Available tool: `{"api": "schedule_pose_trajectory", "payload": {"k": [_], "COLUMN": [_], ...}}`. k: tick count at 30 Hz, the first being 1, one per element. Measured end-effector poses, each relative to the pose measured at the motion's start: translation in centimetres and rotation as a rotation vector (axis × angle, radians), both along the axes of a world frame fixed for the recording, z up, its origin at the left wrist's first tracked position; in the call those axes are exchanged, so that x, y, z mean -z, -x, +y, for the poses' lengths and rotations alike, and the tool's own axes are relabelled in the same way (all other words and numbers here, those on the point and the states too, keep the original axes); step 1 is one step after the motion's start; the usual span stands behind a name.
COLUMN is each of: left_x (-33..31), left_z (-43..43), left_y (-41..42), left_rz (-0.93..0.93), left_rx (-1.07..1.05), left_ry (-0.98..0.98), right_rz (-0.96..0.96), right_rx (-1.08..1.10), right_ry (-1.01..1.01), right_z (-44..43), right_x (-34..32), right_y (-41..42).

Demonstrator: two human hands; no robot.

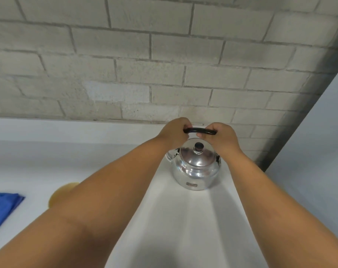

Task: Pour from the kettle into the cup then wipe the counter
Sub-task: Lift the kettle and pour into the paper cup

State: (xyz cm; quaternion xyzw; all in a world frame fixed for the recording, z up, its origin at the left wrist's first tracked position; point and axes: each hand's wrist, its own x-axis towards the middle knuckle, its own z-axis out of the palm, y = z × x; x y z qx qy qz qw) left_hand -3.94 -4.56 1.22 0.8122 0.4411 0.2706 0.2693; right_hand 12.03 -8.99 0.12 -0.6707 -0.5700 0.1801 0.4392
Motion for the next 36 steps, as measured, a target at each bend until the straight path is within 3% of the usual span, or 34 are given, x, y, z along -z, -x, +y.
{"api": "schedule_pose_trajectory", "payload": {"k": [8, 13, 19, 23, 28, 36], "left_x": [-5.3, -6.9, -1.9, 3.2, 7.5, 9.2], "left_z": [-5.1, -9.2, -13.9, -15.4, -14.9, -13.5], "left_y": [6.4, 14.7, 26.9, 32.0, 33.0, 31.0], "left_rz": [-0.178, -0.295, -0.276, -0.287, -0.267, -0.242], "left_rx": [0.007, -0.020, -0.178, -0.171, -0.158, -0.101], "left_ry": [0.005, 0.058, 0.145, 0.235, 0.272, 0.354], "right_rz": [0.079, -0.027, -0.115, -0.177, -0.261, -0.458], "right_rx": [-0.006, -0.086, -0.147, -0.155, -0.119, -0.032], "right_ry": [-0.117, -0.126, -0.068, -0.032, 0.009, 0.113], "right_z": [-4.0, -7.7, -12.0, -13.8, -14.6, -14.4], "right_x": [-6.3, -10.1, -12.1, -12.1, -11.0, -9.7], "right_y": [4.6, 9.1, 15.2, 18.7, 22.1, 25.8]}}
